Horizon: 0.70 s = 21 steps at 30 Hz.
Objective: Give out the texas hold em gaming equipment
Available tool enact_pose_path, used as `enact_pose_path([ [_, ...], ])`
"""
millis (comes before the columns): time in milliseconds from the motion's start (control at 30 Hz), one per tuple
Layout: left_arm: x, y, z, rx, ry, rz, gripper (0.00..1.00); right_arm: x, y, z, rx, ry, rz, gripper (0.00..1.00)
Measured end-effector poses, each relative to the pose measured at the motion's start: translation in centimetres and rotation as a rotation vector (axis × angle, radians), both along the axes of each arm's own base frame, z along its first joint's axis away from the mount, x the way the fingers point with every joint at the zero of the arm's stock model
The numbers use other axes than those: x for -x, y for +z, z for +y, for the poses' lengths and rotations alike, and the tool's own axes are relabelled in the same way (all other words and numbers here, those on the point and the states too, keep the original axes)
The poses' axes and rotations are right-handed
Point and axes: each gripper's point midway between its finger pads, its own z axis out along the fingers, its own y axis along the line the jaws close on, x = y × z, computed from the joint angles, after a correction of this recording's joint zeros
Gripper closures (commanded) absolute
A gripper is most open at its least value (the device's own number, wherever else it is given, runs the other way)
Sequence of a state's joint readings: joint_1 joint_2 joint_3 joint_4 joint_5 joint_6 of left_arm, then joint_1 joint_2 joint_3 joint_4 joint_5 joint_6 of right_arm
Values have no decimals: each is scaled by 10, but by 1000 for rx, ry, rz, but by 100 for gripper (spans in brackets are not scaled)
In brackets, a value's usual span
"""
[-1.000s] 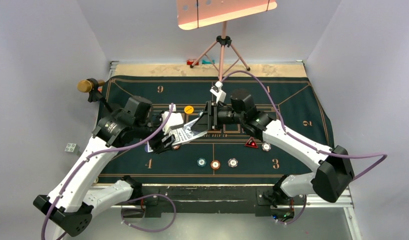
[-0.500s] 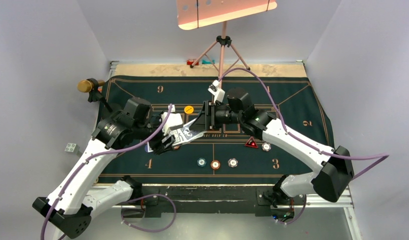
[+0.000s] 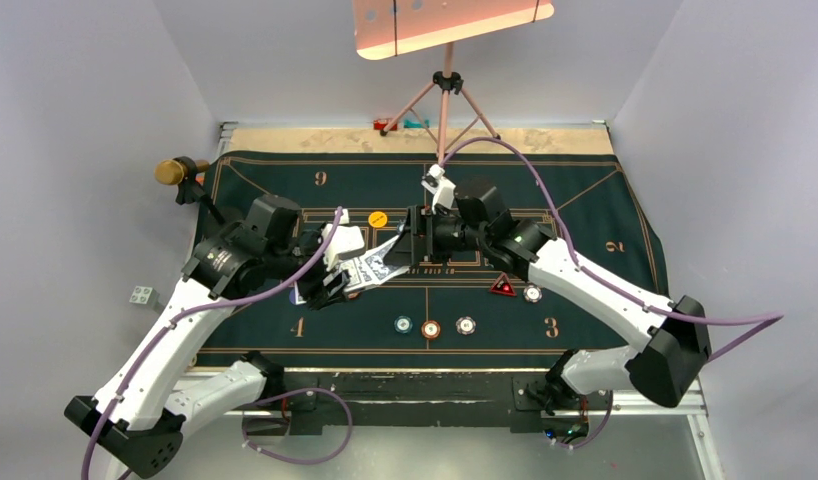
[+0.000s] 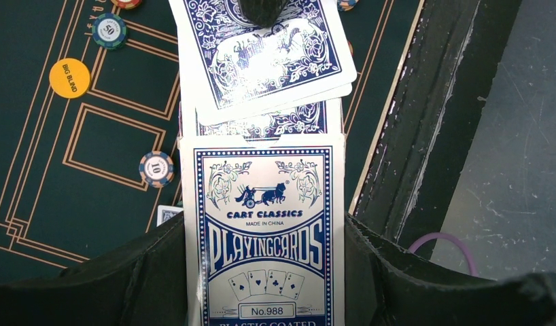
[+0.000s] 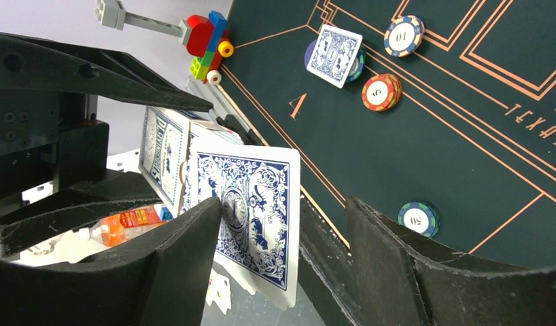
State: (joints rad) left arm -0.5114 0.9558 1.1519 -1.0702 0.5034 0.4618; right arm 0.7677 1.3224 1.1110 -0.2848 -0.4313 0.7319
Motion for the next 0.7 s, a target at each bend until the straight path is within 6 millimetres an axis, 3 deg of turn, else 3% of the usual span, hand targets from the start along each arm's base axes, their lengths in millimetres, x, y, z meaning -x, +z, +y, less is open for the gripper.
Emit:
enact_pose_path([
  [300,2,3,-2,17,-6,6,100,-2,18,-8,-29,-37,-42,45],
  [700,3,5,-2,20,-6,1,100,-12,15,-14,-8,-87,-53,54],
])
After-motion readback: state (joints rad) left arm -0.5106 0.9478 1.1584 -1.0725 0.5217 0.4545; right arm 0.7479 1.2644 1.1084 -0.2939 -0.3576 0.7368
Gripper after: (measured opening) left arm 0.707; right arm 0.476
